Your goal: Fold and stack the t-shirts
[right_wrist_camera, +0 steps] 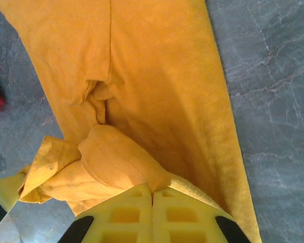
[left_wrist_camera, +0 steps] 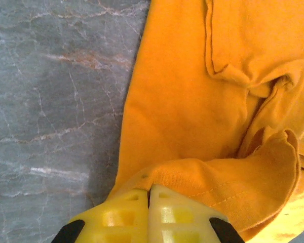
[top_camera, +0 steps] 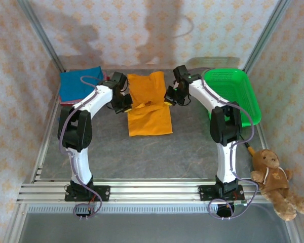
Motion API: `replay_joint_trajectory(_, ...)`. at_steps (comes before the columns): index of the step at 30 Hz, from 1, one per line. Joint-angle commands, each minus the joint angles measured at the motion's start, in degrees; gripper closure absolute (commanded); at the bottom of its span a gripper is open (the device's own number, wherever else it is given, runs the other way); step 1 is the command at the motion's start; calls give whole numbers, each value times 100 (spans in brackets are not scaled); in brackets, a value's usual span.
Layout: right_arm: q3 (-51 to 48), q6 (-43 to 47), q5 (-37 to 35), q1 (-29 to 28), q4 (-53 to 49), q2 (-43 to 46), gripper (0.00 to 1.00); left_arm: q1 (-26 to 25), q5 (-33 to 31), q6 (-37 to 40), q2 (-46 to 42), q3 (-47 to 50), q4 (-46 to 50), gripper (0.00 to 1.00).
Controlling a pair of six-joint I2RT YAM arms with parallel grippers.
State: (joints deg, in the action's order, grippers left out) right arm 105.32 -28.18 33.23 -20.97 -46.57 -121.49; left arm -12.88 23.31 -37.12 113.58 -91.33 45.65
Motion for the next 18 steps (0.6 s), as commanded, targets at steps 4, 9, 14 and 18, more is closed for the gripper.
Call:
replay_joint_trajectory(4, 866, 238, 80, 187, -519, -747, 99, 204, 464, 101, 601, -533, -214, 100)
replay_joint_trajectory(9, 1131, 338, -13, 244, -623, -831, 76, 405, 809, 12, 901, -835, -395, 90)
replay_joint_trajectory(14, 1333, 573, -277, 290, -1047, -706, 61, 529, 685, 47, 739, -1004, -215, 69)
replay_joint_trajectory(18, 1031, 550, -168, 293, -1022, -306, 60, 537, 675, 5, 316, -816, -220, 65)
